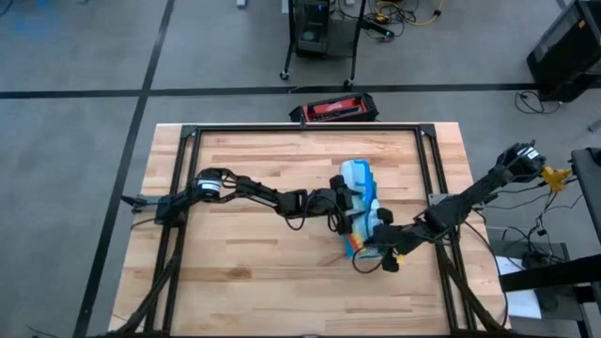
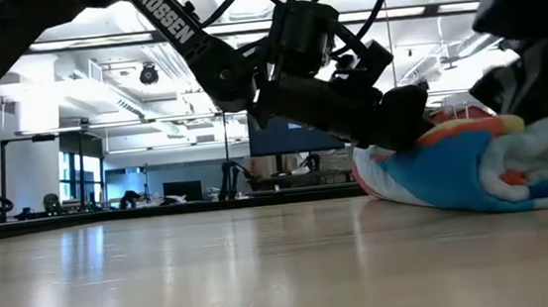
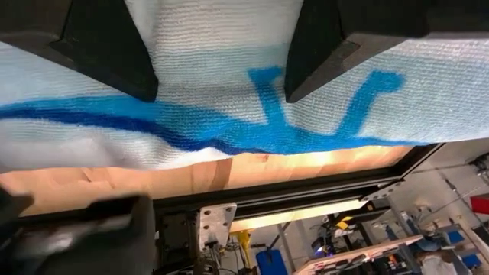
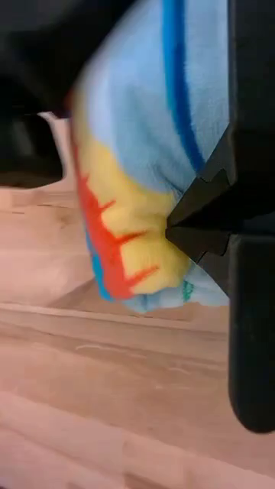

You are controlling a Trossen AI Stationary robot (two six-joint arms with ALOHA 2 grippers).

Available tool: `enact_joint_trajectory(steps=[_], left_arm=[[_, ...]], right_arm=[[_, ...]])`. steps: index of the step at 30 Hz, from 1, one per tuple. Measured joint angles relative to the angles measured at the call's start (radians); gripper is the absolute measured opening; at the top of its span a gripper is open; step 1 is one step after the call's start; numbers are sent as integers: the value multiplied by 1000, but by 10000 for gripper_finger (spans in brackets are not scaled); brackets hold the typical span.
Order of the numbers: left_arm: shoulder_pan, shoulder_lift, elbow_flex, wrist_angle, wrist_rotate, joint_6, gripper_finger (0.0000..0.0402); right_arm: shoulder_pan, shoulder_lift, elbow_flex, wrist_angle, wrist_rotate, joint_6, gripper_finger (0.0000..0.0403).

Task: Roll towel
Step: Roll the multi-color dinosaur print towel

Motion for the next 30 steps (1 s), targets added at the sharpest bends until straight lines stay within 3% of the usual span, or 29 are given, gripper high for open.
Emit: enact_joint_trajectory(steps=[6,15,21,30], left_arm=[[24,2,35,-11,48,17,274],[75,2,97,-11,33,67,274],[144,8,97,11,142,-64,274],[165,108,110,105,142,-151,274]], right_arm=[[14,-3,-57,16,1,81,0],[14,0,-64,78,-12,21,0],[14,0,-64,81,-13,17,0],[13,-3,-56,84,-12,-1,0]])
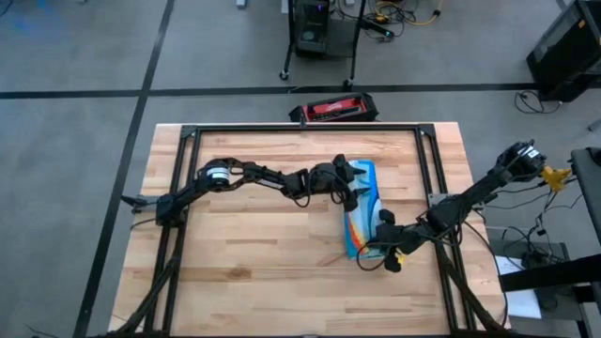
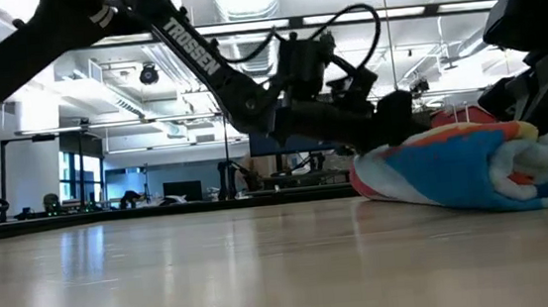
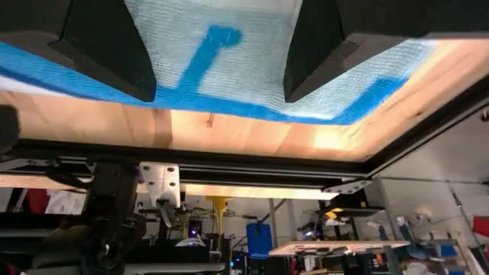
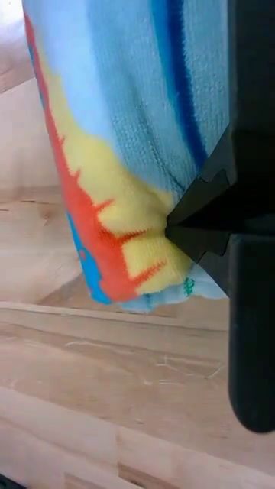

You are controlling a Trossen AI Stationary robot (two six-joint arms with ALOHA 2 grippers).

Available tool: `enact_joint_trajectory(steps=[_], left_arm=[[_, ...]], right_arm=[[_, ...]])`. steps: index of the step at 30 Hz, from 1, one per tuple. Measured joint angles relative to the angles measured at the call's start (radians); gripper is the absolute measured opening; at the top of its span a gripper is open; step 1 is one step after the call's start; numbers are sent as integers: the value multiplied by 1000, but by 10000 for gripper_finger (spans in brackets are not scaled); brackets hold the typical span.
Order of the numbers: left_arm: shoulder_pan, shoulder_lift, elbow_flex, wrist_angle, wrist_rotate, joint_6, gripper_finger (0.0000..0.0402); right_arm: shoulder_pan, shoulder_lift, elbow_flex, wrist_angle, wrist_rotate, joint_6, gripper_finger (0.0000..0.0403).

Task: Roll towel
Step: Roll the multi-color dinosaur print towel

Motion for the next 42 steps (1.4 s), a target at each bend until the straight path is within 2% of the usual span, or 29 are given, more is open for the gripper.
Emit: enact_joint_trajectory(steps=[7,12,18,23,28,32,37,42], left_arm=[[2,58,55,-4,-13,-12,274],[3,59,56,-19,-13,-12,274],[-11,56,51,-69,-13,23,274],[-28,54,30,-105,-24,43,274],[-41,45,0,-114,-12,44,274],[-53,12,-59,-115,-1,45,274],[-77,-92,-220,-105,-1,45,274],[-98,-257,-449,-82,-7,38,274]], right_arm=[[-9,-101,79,-67,80,-199,0],[-112,-150,56,-37,111,-338,0],[-225,-148,-117,263,133,-434,0],[-242,-97,-205,426,86,-336,0],[-204,33,-199,541,90,-290,0],[-182,209,-169,715,93,-294,0],[-180,483,-78,967,83,-309,0],[-188,705,82,1137,79,-385,0]])
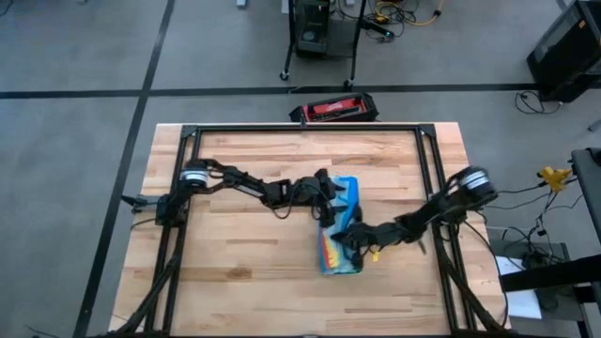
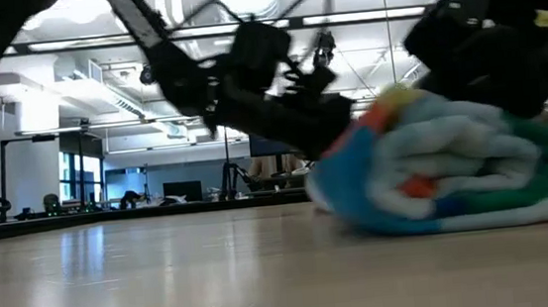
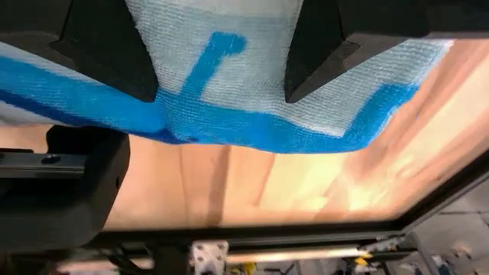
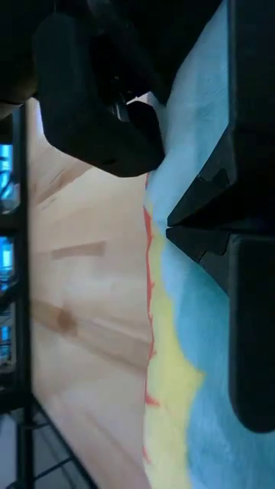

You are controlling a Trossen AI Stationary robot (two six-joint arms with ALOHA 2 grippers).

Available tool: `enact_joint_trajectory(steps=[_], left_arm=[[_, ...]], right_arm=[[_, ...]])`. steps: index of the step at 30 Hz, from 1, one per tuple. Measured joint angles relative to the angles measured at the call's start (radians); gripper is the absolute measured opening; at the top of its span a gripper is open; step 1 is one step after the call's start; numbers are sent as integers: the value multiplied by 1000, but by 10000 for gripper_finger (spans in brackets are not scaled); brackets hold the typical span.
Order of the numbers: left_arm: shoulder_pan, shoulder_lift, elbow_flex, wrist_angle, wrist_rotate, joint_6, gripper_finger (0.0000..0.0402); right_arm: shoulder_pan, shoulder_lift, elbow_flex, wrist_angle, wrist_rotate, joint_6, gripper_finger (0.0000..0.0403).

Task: Roll towel
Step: Roll the multi-color dinosaur print towel

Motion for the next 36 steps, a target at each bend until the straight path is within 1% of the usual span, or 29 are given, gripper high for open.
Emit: enact_joint_trajectory(steps=[3,6,9,11,14,15,19,21,23,25,27,29,31,36], left_arm=[[-9,-104,-143,7,-8,-8,274],[-21,-197,-271,30,-44,-7,274],[-34,-249,-375,114,-65,-4,274],[-38,-252,-415,187,-62,-3,274],[-40,-238,-430,212,-61,2,274],[-40,-234,-430,218,-61,4,274],[-41,-218,-425,232,-71,19,274],[-40,-216,-421,234,-77,28,274],[-39,-216,-417,231,-78,42,274],[-39,-215,-416,231,-77,53,274],[-39,-215,-416,230,-78,69,274],[-40,-215,-419,231,-79,79,274],[-42,-212,-420,233,-75,80,274],[-42,-196,-421,254,-70,82,274]], right_arm=[[-30,64,95,14,-18,-34,0],[-62,93,181,-8,-29,-89,0],[-92,97,262,-66,-74,-129,0],[-100,90,312,-135,-80,-157,0],[-96,43,365,-274,-84,-200,0],[-92,20,383,-322,-102,-213,0],[-87,-46,492,-553,-262,-220,0],[-80,-44,561,-687,-298,-225,0],[-76,-9,621,-799,-352,-255,0],[-71,18,653,-895,-425,-274,0],[-70,25,670,-970,-475,-257,0],[-68,13,669,-1025,-487,-233,0],[-50,0,651,-1041,-472,-224,0],[5,-46,629,-1033,-397,-213,0]])
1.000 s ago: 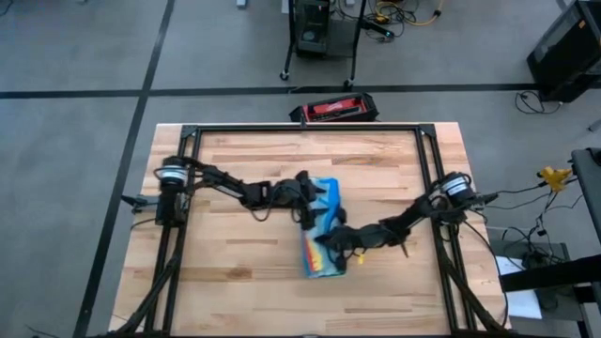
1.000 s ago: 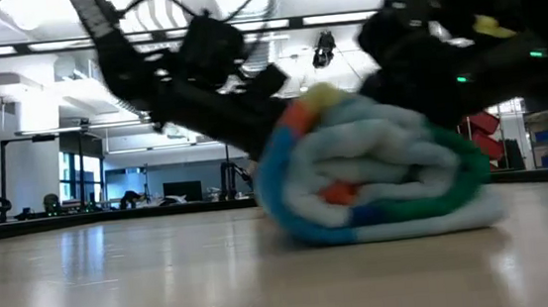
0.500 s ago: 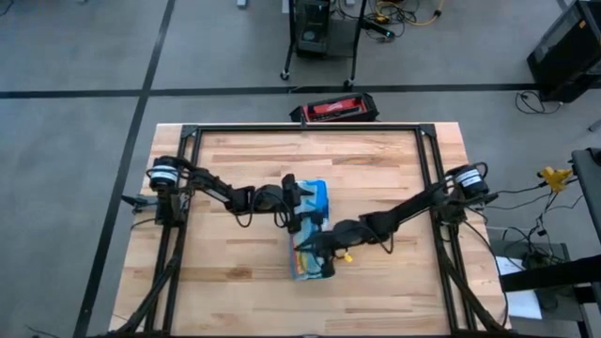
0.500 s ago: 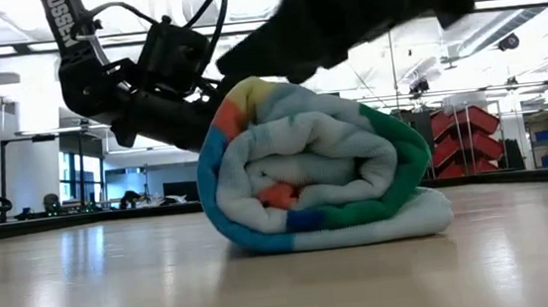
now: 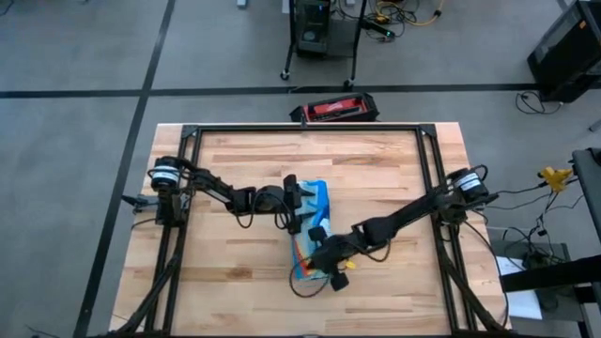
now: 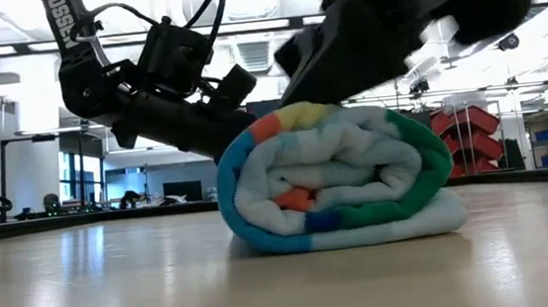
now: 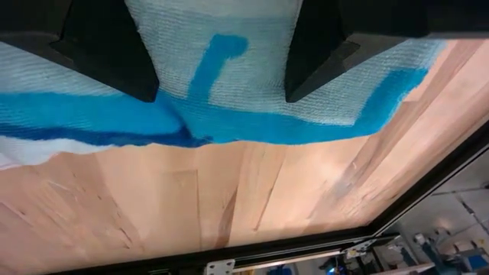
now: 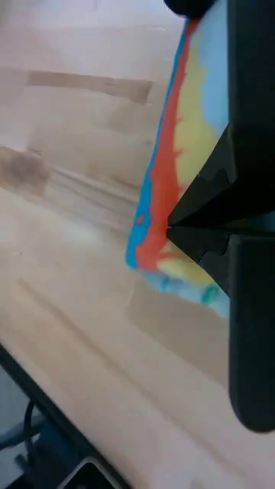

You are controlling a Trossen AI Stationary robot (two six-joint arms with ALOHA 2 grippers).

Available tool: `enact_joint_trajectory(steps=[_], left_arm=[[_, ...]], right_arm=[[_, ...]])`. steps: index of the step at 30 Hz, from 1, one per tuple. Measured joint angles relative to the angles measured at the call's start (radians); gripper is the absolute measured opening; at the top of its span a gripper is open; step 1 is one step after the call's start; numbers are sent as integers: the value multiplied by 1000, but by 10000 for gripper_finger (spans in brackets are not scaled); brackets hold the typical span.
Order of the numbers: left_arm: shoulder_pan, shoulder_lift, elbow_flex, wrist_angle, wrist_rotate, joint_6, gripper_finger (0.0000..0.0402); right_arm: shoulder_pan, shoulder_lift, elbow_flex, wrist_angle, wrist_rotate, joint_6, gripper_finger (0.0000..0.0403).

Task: Roll towel
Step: Roll the multi-color dinosaur print towel

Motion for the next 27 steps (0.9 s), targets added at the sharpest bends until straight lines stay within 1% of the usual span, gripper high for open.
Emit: enact_joint_trajectory(steps=[6,11,14,18,22,27], left_arm=[[0,0,0,4,2,0,274],[0,0,1,4,3,-2,274],[0,0,1,4,2,-3,274],[0,0,1,5,2,-3,274],[0,0,1,5,2,-2,274],[0,0,1,5,2,0,274]], right_arm=[[29,-66,-51,0,12,36,0],[30,-70,-83,5,133,42,0],[29,-74,-84,13,156,46,0],[26,-68,-84,-52,94,96,0],[37,-72,-84,-121,62,147,0],[54,-79,-81,-132,-16,193,0]])
